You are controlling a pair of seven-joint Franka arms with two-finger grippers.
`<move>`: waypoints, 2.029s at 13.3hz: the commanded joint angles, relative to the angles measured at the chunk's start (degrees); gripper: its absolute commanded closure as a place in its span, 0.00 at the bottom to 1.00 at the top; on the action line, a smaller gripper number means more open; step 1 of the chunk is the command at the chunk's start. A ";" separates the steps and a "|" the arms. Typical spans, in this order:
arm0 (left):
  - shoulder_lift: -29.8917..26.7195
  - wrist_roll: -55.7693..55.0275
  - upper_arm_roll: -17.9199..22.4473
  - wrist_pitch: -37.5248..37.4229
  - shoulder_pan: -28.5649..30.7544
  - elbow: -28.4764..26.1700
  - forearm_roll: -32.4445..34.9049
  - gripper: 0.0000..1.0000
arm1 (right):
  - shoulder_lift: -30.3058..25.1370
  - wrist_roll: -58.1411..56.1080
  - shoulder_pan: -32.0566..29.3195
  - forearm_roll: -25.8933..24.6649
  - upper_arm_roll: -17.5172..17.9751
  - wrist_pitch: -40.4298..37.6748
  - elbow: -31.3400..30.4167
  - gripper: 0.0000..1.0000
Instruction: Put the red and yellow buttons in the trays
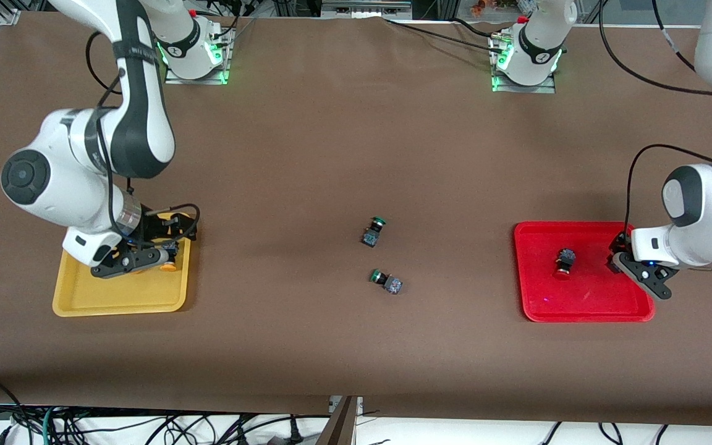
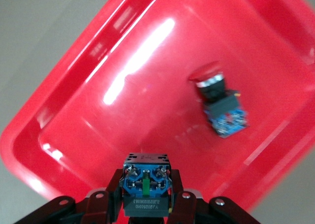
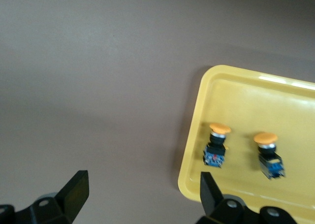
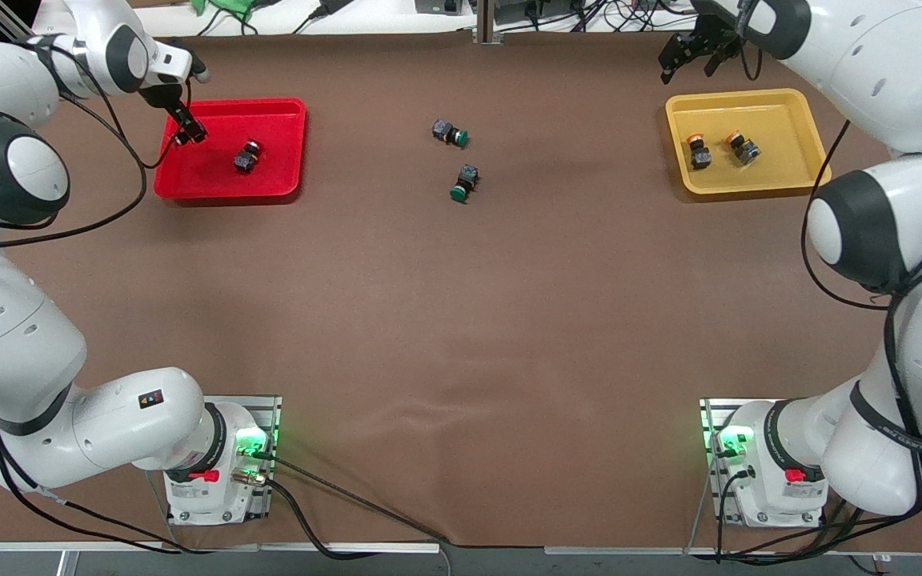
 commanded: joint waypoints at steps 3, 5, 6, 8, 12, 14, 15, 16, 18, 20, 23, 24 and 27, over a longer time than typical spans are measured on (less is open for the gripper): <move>3.78 4.26 -1.70 2.41 1.60 2.92 -0.34 0.01 | -15.45 12.12 -13.27 -18.21 18.88 -10.11 -1.85 0.00; 2.21 4.09 -2.23 1.80 2.48 3.10 -0.34 0.00 | -19.07 13.29 -22.31 -19.21 28.03 -12.66 -2.73 0.00; 0.46 4.00 -2.75 0.05 2.49 3.01 -0.77 0.00 | -21.00 13.30 -27.50 -19.39 32.86 -13.63 -3.60 0.00; -3.67 2.34 -5.47 -8.63 2.40 4.41 -3.39 0.00 | -23.99 13.29 -35.07 -20.70 39.73 -15.04 -4.57 0.00; -5.71 -4.85 -8.64 -25.05 1.78 14.85 -5.70 0.00 | -26.46 12.86 -37.75 -22.64 41.79 -16.28 -3.70 0.00; -5.71 -13.28 -9.96 -31.76 1.78 19.95 -5.70 0.00 | -26.38 12.77 -37.75 -22.64 41.87 -16.28 -3.35 0.00; -6.23 -16.01 -11.45 -33.96 1.78 21.54 -5.52 0.00 | -26.21 12.77 -37.66 -22.64 41.96 -16.11 -3.26 0.00; -8.33 -19.61 -12.33 -35.46 1.70 21.99 -5.52 0.00 | -26.03 12.86 -37.74 -22.64 42.05 -16.10 -2.74 0.00; -11.59 -28.39 -14.00 -36.95 1.17 22.00 -4.73 0.00 | -25.68 13.12 -37.75 -22.56 42.05 -16.19 -1.94 0.00; -14.22 -32.99 -13.75 -41.87 -0.05 22.08 -4.38 0.00 | -25.33 12.15 -37.75 -22.12 41.96 -16.28 -1.07 0.00; -19.41 -34.75 -9.65 -43.91 -7.32 21.30 -2.71 0.00 | -24.63 12.24 -37.75 -22.47 41.96 -16.46 0.52 0.00; -21.16 -38.42 -6.14 -43.82 -10.93 20.86 -3.06 0.00 | -24.62 12.15 -37.75 -22.38 41.96 -16.20 0.61 0.00; -29.15 -55.11 1.61 -39.37 -16.84 10.44 -6.21 0.00 | -24.71 11.46 -37.83 -22.21 41.79 -16.72 0.96 0.00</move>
